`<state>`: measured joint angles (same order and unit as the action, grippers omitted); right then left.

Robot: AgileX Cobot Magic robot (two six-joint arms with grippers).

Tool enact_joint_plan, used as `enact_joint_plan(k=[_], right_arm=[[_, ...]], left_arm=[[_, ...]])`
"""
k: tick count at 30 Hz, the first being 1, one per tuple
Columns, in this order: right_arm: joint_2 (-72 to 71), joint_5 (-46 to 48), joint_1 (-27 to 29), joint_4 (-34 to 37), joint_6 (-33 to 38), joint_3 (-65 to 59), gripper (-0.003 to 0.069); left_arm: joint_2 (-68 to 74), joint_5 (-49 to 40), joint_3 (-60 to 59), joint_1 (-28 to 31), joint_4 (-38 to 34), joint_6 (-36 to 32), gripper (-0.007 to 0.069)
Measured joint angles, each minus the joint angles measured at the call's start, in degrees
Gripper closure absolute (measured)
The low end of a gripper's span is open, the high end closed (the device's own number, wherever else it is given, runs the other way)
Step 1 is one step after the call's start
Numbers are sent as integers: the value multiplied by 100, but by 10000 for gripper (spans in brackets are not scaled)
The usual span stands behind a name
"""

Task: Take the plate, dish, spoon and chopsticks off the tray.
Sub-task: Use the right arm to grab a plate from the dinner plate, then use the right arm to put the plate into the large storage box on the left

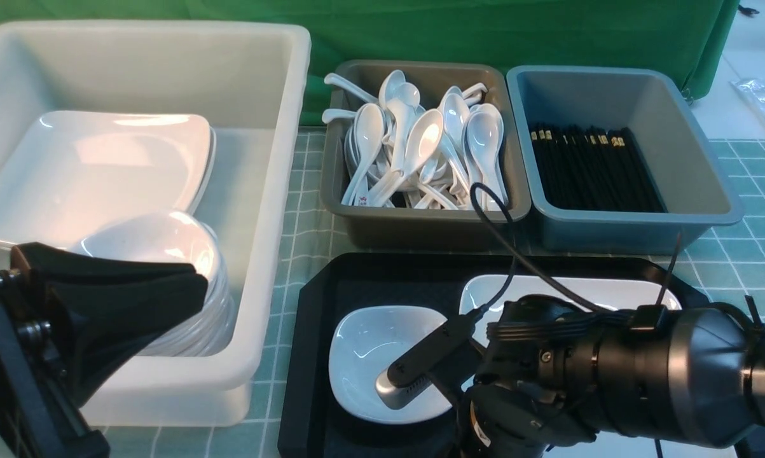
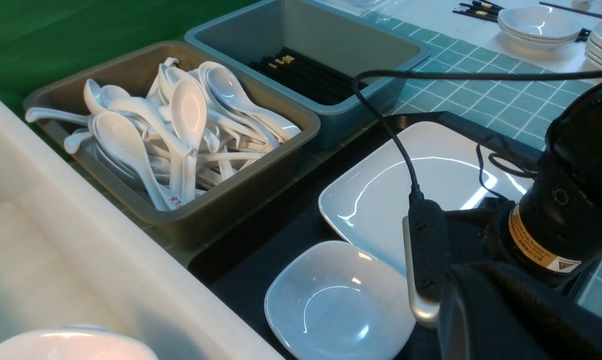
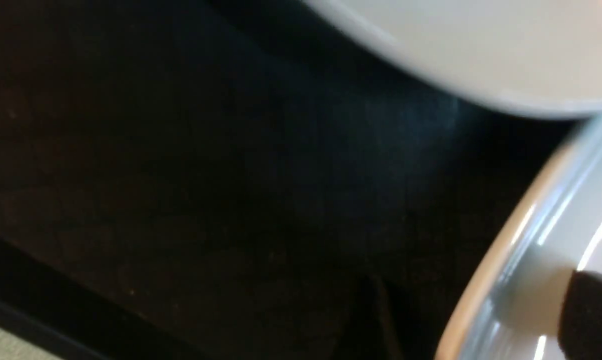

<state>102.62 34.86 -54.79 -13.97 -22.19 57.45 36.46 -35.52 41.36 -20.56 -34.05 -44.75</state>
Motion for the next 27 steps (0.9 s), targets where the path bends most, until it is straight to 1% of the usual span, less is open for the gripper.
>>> enact_joint_plan(k=[4, 5, 6, 8, 9, 10, 16, 19, 21, 22, 23, 24, 26, 27], right_arm=[[35, 18, -19, -15, 24, 18, 154], [35, 32, -25, -26, 27, 26, 179], [40, 32, -25, -36, 27, 26, 188], [53, 104, -25, -110, 42, 37, 276], [53, 145, -30, -132, 51, 52, 307], [53, 211, -49, -164, 91, 57, 323], [38, 357, -54, -112, 404, 57, 328], [-110, 469, -55, 23, 477, 44, 356], [-289, 580, -86, 95, 483, 33, 397], [-503, 692, -110, 105, 495, 33, 433], [-570, 732, -118, 105, 495, 45, 441], [-858, 947, -137, 105, 496, 100, 468], [-1061, 1146, -137, 110, 501, 171, 489], [-1326, 1464, -137, 57, 501, 305, 521]], left_arm=[[0, -14, 0, 0, 0, 0, 607], [0, -29, 0, 0, 0, 0, 607], [0, -34, 0, 0, 0, 0, 607], [0, -41, 0, 0, 0, 0, 607], [0, -41, 0, 0, 0, 0, 607], [0, -41, 0, 0, 0, 0, 607], [0, -41, 0, 0, 0, 0, 607], [0, -41, 0, 0, 0, 10, 607], [0, -41, 0, 0, 0, 15, 607], [0, -41, 0, 0, 0, 15, 607], [0, -41, 0, 0, 0, 15, 607], [0, -41, 0, 0, 0, 15, 607], [0, -41, 0, 0, 0, 15, 607], [0, -41, 0, 0, 0, 15, 607]])
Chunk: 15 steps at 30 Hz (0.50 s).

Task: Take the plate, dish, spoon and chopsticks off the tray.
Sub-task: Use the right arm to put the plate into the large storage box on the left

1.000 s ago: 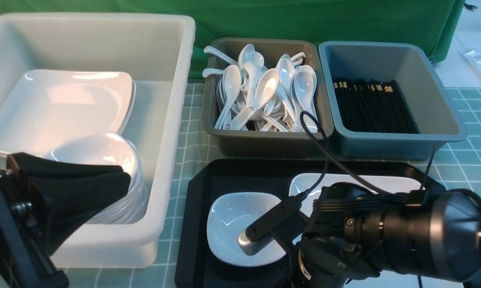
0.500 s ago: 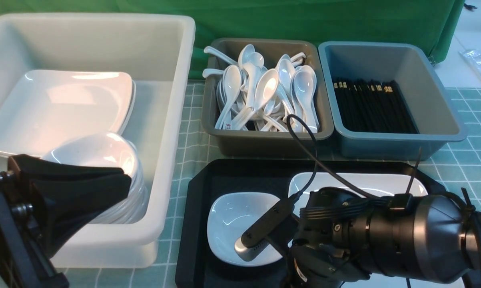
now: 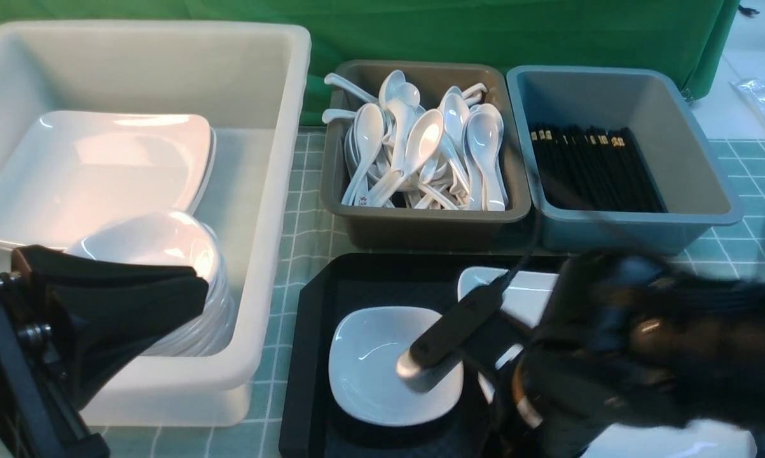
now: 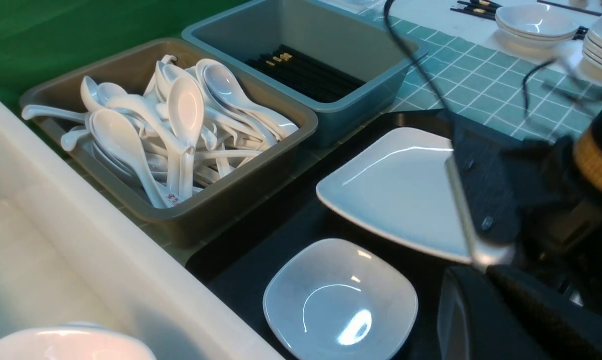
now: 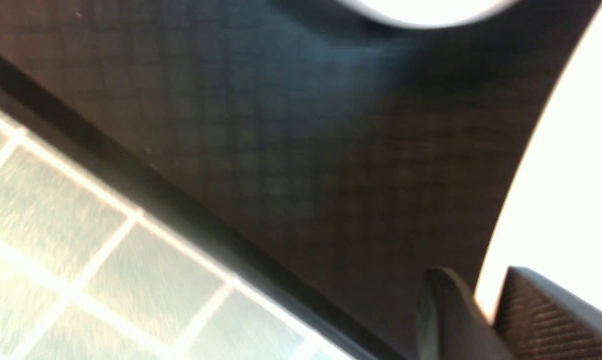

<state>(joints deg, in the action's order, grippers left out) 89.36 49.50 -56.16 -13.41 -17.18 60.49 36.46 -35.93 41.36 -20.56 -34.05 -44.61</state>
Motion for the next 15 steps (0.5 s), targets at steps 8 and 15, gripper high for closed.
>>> enact_joint_plan(k=[8, 15], right_arm=[[-527, 1078, 0, -307, 0, 669, 594], [-565, 1441, -26, -382, 207, 1487, 597]], left_arm=[[0, 0, 0, 0, 0, -15, 607], [0, 0, 0, 0, 183, -8, 607]])
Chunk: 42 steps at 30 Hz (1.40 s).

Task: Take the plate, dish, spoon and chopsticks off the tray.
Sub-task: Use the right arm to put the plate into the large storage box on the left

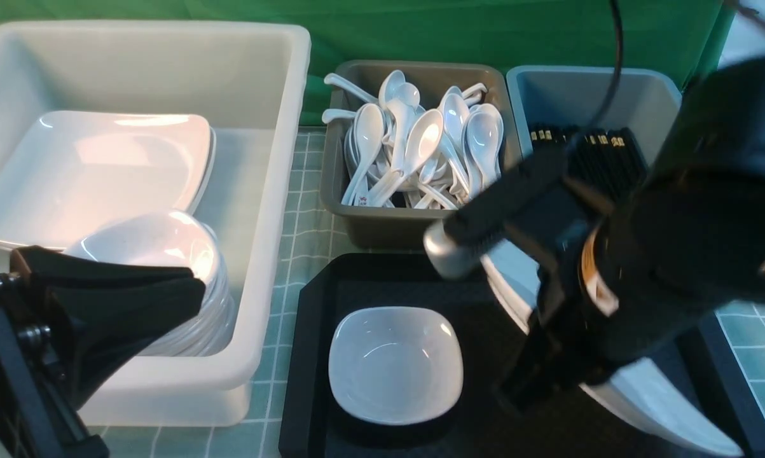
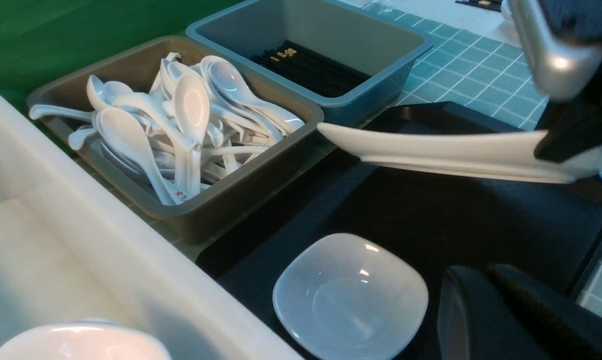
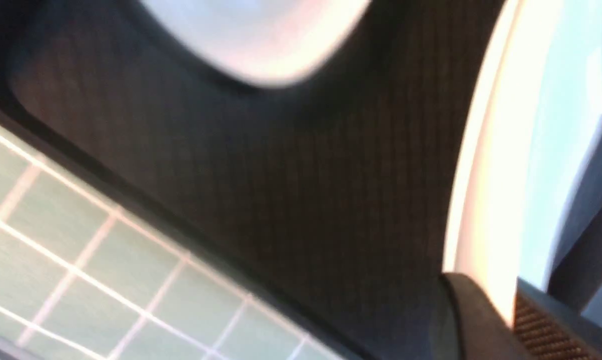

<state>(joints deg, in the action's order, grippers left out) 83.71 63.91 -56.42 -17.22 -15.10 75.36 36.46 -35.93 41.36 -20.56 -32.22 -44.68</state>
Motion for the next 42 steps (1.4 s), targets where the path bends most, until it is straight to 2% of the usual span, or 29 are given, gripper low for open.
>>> enact_joint_plan(k=[3, 8, 11, 14, 15, 17, 18, 19, 20, 22, 23, 24, 25, 26, 27, 29, 34, 42], right_arm=[[0, 3, -16, 18, 226, 500, 596], [0, 71, -19, -23, 578, 1231, 596], [73, 61, -24, -39, 981, 1669, 596], [322, -320, -24, -46, 1754, 2237, 596], [343, -319, -24, -46, 1754, 2275, 596], [677, -867, -24, -48, 2479, 2797, 596], [742, -958, -24, -34, 2600, 2891, 596], [1069, -1299, -24, 86, 3147, 3342, 596], [1230, -1485, -24, 183, 3537, 3557, 596], [1617, -1745, -24, 546, 4197, 4048, 596], [1893, -1948, -24, 857, 4815, 4373, 596], [1986, -1974, -24, 966, 4906, 4475, 596], [2379, -2189, -24, 1394, 5588, 4820, 596], [2429, -2214, -24, 1443, 5668, 4915, 596], [2737, -2385, -30, 1722, 6131, 5189, 596], [3316, -2619, -37, 1944, 6534, 5656, 596], [4521, -2907, -32, 1960, 6937, 6571, 596], [5633, -3423, -32, 1980, 7765, 7012, 596]], left_arm=[[-17, 0, 5, 0, 289, 247, 607], [-284, -60, 103, 0, 1269, 1240, 607], [-583, -170, 172, 0, 1833, 1740, 607], [-883, -476, 297, 0, 2537, 2423, 607], [-919, -502, 307, 0, 2641, 2469, 607], [-1096, -834, 463, 0, 3222, 2979, 607], [-1123, -926, 490, 0, 3357, 3107, 607], [-1244, -1200, 634, 0, 3842, 3416, 607], [-1297, -1335, 700, 0, 4038, 3558, 607], [-1412, -1643, 838, 0, 4420, 3843, 607], [-1483, -1847, 960, 0, 4612, 3999, 607], [-1519, -1952, 994, 0, 4664, 4072, 607], [-1597, -2191, 1107, 0, 4823, 4207, 607], [-1607, -2222, 1134, 0, 4860, 4222, 607], [-1689, -2456, 1201, 0, 4945, 4294, 607], [-1837, -2776, 1246, 0, 5044, 4345, 607], [-2299, -3351, 1252, 0, 5230, 4525, 607], [-2848, -3414, 1258, 0, 5228, 4679, 607]])
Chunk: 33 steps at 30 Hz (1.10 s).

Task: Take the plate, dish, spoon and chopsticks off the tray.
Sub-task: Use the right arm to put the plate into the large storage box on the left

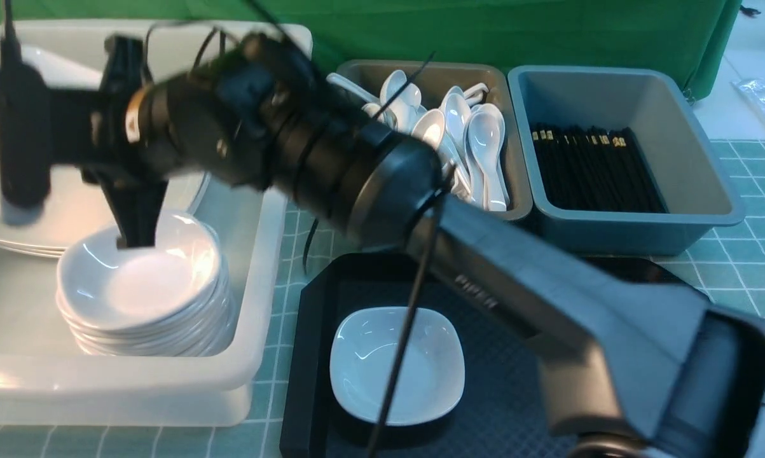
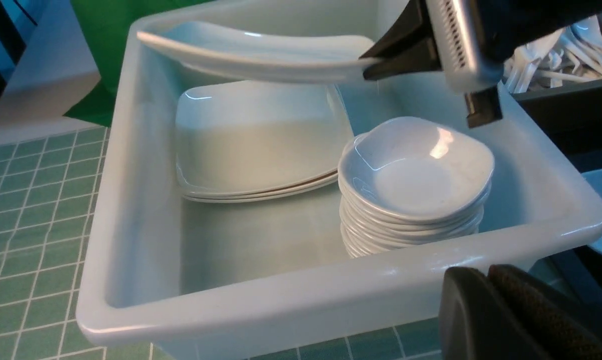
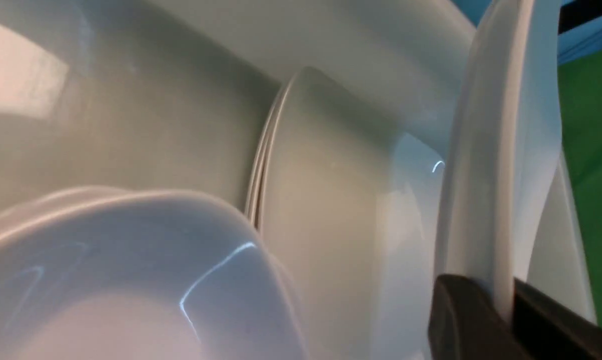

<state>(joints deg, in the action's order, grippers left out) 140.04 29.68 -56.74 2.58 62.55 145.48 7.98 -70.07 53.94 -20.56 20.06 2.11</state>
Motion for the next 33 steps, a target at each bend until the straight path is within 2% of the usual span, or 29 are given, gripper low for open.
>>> enact_joint_plan(k=[7, 16, 33], right_arm=[[235, -432, 11, 78, 261, 25, 596], [417, -666, 177, 695, 311, 50, 596], [596, -672, 224, 748, 309, 50, 596]], left_arm=[[-21, 0, 0, 0, -73, 0, 607], [-21, 0, 0, 0, -206, 0, 607], [-21, 0, 0, 0, -481, -23, 607]])
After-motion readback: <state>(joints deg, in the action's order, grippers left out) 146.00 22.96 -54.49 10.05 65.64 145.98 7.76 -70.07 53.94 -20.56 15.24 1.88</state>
